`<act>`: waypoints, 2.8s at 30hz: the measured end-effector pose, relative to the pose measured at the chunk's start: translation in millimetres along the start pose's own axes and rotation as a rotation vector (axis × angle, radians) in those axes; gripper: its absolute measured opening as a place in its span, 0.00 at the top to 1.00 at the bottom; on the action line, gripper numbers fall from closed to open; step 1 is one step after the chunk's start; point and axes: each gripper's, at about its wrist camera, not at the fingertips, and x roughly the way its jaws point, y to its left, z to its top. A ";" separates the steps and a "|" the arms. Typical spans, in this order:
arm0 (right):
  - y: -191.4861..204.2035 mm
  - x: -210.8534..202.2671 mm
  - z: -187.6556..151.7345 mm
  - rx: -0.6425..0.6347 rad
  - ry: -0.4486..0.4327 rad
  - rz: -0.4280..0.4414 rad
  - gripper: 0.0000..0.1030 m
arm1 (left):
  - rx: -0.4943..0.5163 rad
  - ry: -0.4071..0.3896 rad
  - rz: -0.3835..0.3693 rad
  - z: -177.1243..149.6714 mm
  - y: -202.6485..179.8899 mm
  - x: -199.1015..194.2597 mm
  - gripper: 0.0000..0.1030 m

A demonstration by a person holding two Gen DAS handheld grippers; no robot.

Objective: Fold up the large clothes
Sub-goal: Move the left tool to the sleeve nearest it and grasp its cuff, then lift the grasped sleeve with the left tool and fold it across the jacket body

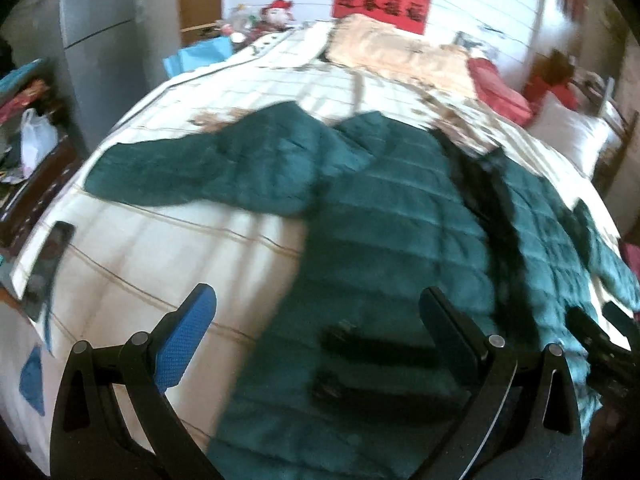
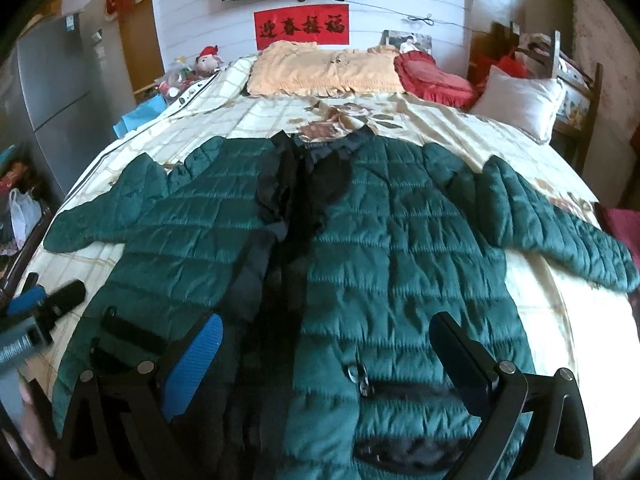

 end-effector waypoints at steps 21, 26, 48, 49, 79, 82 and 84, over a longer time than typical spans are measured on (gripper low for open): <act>10.0 27.9 18.1 -0.021 0.053 0.068 0.01 | -0.459 0.016 0.298 94.0 242.4 115.1 0.01; 10.2 32.2 16.0 -0.008 0.080 0.073 0.01 | -0.563 0.048 0.289 95.1 273.5 141.3 0.01; 23.1 42.9 13.7 -0.016 0.131 0.066 0.01 | -0.544 0.027 0.212 122.2 290.7 162.8 0.83; 23.5 42.5 13.3 -0.016 0.130 0.068 0.01 | -0.530 0.016 0.200 124.6 287.3 157.6 0.85; -8.0 15.3 -1.0 0.057 0.087 0.085 0.01 | -0.157 -0.122 -0.209 148.8 48.5 30.9 0.88; -13.1 13.1 -2.2 0.060 0.083 0.076 0.01 | -0.106 -0.118 -0.223 145.0 18.8 30.1 0.89; -18.1 12.1 -2.8 0.070 0.078 0.071 0.01 | -0.077 -0.117 -0.234 142.6 1.8 30.2 0.90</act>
